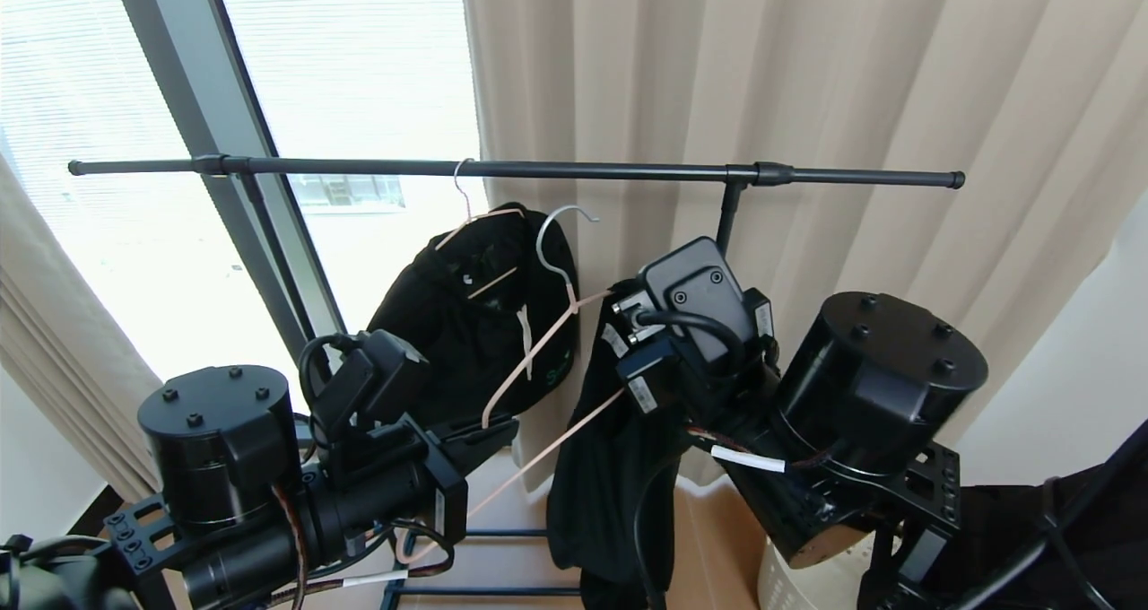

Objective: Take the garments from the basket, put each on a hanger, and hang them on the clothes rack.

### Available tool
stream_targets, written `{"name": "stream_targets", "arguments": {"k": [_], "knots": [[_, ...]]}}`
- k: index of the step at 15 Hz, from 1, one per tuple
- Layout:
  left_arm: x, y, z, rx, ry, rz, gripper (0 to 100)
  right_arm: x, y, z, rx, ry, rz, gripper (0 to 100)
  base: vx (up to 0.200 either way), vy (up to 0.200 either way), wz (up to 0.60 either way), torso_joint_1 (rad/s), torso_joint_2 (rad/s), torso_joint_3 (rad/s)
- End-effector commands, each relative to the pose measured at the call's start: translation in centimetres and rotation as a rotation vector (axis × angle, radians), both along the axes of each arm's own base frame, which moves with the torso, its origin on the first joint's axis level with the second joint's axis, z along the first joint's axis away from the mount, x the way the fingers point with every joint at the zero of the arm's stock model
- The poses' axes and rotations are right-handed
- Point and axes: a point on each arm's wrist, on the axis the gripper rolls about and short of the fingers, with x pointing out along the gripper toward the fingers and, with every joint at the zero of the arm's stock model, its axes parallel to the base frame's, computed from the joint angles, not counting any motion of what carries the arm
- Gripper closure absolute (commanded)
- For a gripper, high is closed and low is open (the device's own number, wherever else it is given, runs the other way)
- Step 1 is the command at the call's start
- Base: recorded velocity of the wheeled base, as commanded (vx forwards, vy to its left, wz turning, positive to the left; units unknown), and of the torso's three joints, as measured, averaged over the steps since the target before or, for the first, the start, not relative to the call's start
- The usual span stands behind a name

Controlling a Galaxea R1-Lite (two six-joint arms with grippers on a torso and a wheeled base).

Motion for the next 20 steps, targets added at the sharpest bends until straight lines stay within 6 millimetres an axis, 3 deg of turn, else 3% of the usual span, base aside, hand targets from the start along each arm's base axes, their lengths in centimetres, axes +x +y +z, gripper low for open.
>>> {"name": "stream_targets", "arguments": {"k": [1,5,8,20], "knots": [[0.1,-0.1,-0.3,0.007,0.007,0.000,100,-1.3,0.1,0.5,0.006,-0.005,0.033,100,0.000,0.000,0.00,0.000,0.00,0.000],[0.1,-0.1,-0.3,0.007,0.007,0.000,100,-3.7,0.6,0.9,0.012,-0.007,0.103,100,0.000,0.000,0.00,0.000,0.00,0.000],[0.1,-0.1,-0.2,0.007,0.003,-0.001,100,-4.1,0.8,1.0,0.018,-0.008,0.120,100,0.000,0.000,0.00,0.000,0.00,0.000],[-1.5,0.1,0.7,-0.027,-0.066,-0.036,100,-2.3,-0.1,2.4,0.092,-0.033,0.069,100,0.000,0.000,0.00,0.000,0.00,0.000]]}}
